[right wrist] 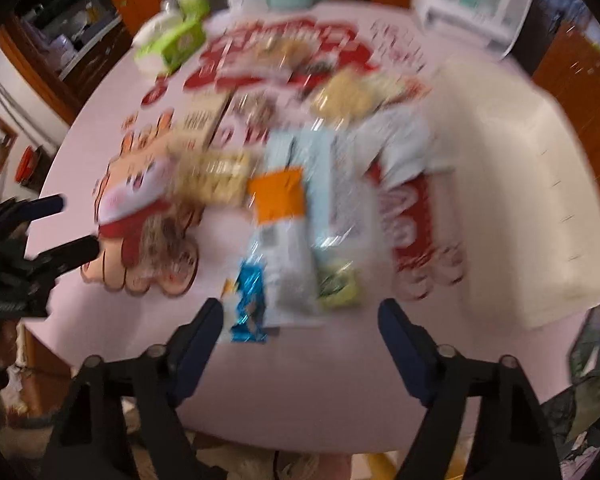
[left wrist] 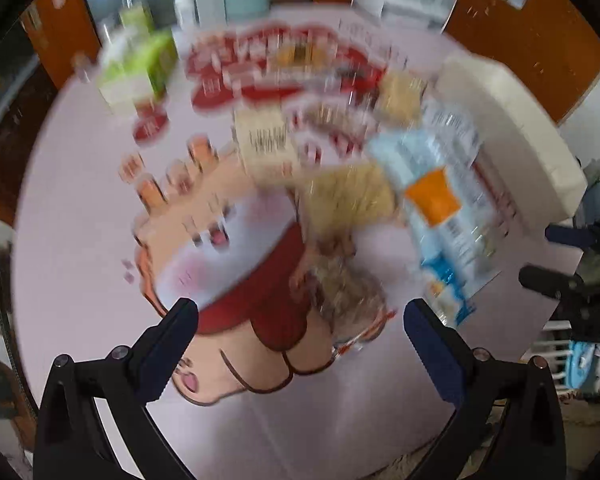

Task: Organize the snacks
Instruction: 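Grasp the small blue candy with the right gripper while the left grasps a brown nut pack, then carry both snacks over the white tray and open both grippers to drop them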

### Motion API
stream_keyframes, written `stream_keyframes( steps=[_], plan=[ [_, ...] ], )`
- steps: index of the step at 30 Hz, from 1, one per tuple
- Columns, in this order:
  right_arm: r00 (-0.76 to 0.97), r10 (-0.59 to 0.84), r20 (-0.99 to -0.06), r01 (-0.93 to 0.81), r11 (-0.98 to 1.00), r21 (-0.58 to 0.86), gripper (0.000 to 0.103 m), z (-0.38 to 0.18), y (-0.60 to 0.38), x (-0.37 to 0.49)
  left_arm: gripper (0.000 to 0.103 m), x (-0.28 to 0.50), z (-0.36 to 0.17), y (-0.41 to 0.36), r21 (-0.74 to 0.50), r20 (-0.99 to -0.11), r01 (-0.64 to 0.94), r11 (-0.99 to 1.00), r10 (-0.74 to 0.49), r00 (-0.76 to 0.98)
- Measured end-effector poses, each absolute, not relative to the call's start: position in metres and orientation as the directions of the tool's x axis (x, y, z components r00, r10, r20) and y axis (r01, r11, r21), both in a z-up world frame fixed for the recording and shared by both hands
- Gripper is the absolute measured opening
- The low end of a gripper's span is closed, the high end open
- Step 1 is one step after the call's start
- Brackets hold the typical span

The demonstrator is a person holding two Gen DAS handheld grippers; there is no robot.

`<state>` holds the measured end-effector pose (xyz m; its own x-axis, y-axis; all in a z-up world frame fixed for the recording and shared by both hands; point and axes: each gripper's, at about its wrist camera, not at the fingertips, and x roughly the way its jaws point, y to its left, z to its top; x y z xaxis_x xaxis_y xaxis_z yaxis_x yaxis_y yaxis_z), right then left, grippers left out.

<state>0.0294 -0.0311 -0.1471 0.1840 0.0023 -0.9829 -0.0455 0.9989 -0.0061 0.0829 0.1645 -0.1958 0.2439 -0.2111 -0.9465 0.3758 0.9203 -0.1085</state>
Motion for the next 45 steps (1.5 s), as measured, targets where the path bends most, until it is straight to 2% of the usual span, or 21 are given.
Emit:
stream_keyframes(
  steps=[2,5,8,16,17,18,20,22,23,25,27,30,34,38,45],
  plan=[
    [0.124,0.057,-0.991,-0.071,0.996,0.049,0.066,-0.165,-0.022,0.027,0.100,0.086,-0.216,0.166,-0.161,-0.953,0.353,0.922,-0.238,0.187],
    [0.069,0.132,-0.989,-0.099,0.987,0.125,0.063,-0.187,-0.006,0.025,0.100,0.093,-0.233,0.166,-0.214,-0.952,0.310,0.926,-0.269,0.147],
    [0.049,0.137,-0.989,-0.102,0.986,0.132,0.062,-0.202,0.002,0.029,0.100,0.103,-0.242,0.164,-0.254,-0.948,0.274,0.927,-0.295,0.117],
    [0.052,0.076,-0.996,-0.078,0.994,0.072,0.062,-0.231,0.014,0.041,0.098,0.116,-0.260,0.134,-0.176,-0.972,0.283,0.943,-0.212,0.100],
    [0.051,0.072,-0.996,-0.078,0.995,0.068,0.058,-0.234,0.015,0.042,0.098,0.116,-0.263,0.132,-0.166,-0.975,0.278,0.946,-0.199,0.096],
    [0.046,0.063,-0.997,-0.077,0.995,0.059,0.056,-0.239,0.017,0.043,0.097,0.115,-0.265,0.131,-0.237,-0.965,0.272,0.933,-0.259,0.049],
    [0.063,0.025,-0.998,-0.106,0.994,0.018,0.044,-0.237,0.023,0.042,0.095,0.114,-0.272,0.130,-0.237,-0.968,0.252,0.938,-0.251,0.026],
    [0.068,0.000,-0.998,-0.129,0.992,-0.009,0.037,-0.237,0.027,0.041,0.094,0.110,-0.274,0.132,-0.238,-0.968,0.238,0.942,-0.251,0.023],
    [0.066,0.003,-0.998,-0.132,0.991,-0.006,0.034,-0.237,0.026,0.040,0.091,0.109,-0.274,0.131,-0.232,-0.969,0.241,0.943,-0.245,0.027],
    [0.062,0.015,-0.998,-0.136,0.991,0.006,0.033,-0.235,0.026,0.038,0.079,0.106,-0.272,0.128,-0.202,-0.974,0.259,0.944,-0.221,0.046],
    [0.058,0.032,-0.998,-0.142,0.990,0.023,0.032,-0.236,0.030,0.039,0.038,0.102,-0.265,0.123,-0.192,-0.972,0.303,0.934,-0.223,0.071],
    [0.080,0.075,-0.994,-0.165,0.984,0.061,0.031,-0.215,0.030,0.035,0.038,0.100,-0.261,0.122,-0.226,-0.968,0.303,0.926,-0.248,0.036],
    [0.149,0.081,-0.986,-0.189,0.981,0.052,0.031,-0.176,0.024,0.031,0.038,0.094,-0.227,0.134,-0.211,-0.961,0.301,0.930,-0.253,0.110],
    [0.254,0.073,-0.964,-0.143,0.989,0.037,0.031,-0.133,-0.005,0.030,0.038,0.093,-0.159,0.134,-0.219,-0.923,0.335,0.916,-0.306,0.232],
    [0.440,-0.002,-0.898,0.006,1.000,0.001,0.031,-0.058,-0.080,0.047,0.038,0.113,-0.073,0.071,-0.222,-0.849,0.423,0.878,-0.388,0.358]
  ],
)
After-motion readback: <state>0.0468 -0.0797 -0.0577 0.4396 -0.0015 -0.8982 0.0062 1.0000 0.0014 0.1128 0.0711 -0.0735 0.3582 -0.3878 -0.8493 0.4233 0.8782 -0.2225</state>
